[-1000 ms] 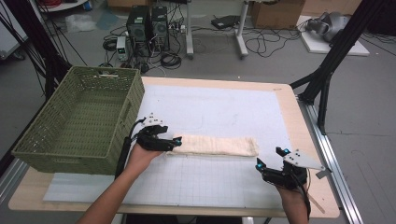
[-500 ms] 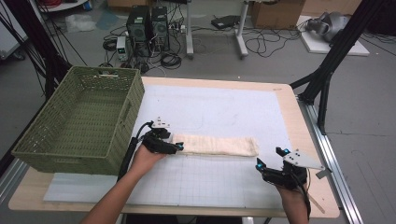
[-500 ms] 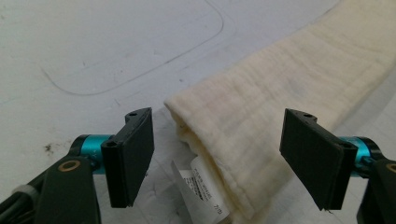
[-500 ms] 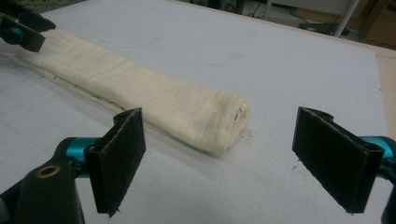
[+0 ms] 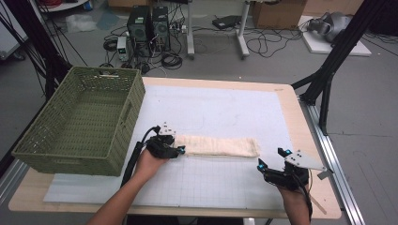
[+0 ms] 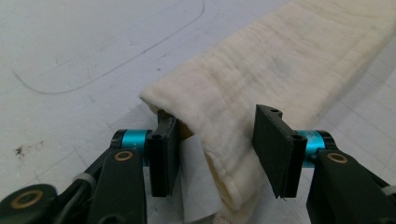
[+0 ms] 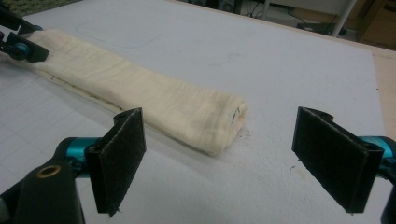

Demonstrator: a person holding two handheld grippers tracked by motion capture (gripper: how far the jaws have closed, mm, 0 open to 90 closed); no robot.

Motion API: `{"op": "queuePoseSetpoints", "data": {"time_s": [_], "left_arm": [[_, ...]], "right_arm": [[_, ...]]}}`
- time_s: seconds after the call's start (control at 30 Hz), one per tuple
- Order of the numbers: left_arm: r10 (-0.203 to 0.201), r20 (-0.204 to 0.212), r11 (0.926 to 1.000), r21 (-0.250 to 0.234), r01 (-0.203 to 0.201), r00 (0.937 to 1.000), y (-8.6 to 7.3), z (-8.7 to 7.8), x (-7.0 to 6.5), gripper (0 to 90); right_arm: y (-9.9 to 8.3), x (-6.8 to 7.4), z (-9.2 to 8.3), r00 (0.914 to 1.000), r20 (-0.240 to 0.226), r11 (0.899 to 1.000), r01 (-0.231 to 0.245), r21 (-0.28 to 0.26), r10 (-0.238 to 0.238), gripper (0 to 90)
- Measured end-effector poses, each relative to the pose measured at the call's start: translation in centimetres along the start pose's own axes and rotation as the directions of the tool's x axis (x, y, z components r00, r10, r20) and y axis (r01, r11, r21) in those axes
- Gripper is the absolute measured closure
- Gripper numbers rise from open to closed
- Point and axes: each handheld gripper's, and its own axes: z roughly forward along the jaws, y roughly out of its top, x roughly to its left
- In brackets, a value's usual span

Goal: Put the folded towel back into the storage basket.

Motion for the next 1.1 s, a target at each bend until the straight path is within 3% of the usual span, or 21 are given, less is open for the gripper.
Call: {"op": "queuePoseSetpoints", "data": {"time_s": [0.1, 0.23, 0.33, 0.43, 0.73, 0.9, 1.1], "left_arm": [[-0.018, 0.013, 0.9998, -0.001, 0.019, 0.9997, 0.0, -0.1, 0.1, 56.4], [-0.041, 0.069, 0.9988, -0.023, 0.043, 0.9967, -0.3, 0.0, 0.1, 74.7], [-0.028, 0.075, 0.9991, -0.029, 0.030, 0.9968, -0.3, -0.1, 0.0, 79.2], [-0.011, 0.076, 0.9992, -0.036, 0.014, 0.9971, -0.3, -0.1, 0.0, 80.6], [-0.013, 0.117, 0.9908, -0.132, 0.029, 0.9930, 0.0, -1.5, 0.1, 80.6], [-0.002, 0.133, 0.9882, -0.152, 0.022, 0.9912, 0.0, -2.1, -0.1, 80.5], [0.005, 0.138, 0.9854, -0.169, 0.019, 0.9904, 0.1, -2.5, -0.3, 80.2]], "right_arm": [[0.0, 0.0, 0.0, 1.0000, 0.000, 1.000, 0.000, 0.000, 0.000, 16.0], [0.0, 0.0, 0.0, 1.0000, -0.001, 1.000, -0.002, 0.004, 0.002, 16.0], [-0.1, 0.0, 0.0, 1.0000, 0.002, 1.000, -0.007, 0.004, 0.007, 16.0], [-0.1, -0.1, 0.0, 1.0000, 0.002, 1.000, -0.004, 0.004, 0.004, 16.0], [0.0, -0.2, 0.0, 0.9998, 0.013, 1.000, -0.018, -0.009, 0.018, 16.0], [0.1, -0.2, 0.2, 0.9996, 0.016, 1.000, -0.025, -0.008, 0.025, 15.9], [0.2, -0.8, 1.5, 0.9972, 0.011, 0.997, -0.073, 0.006, 0.073, 15.9]]}}
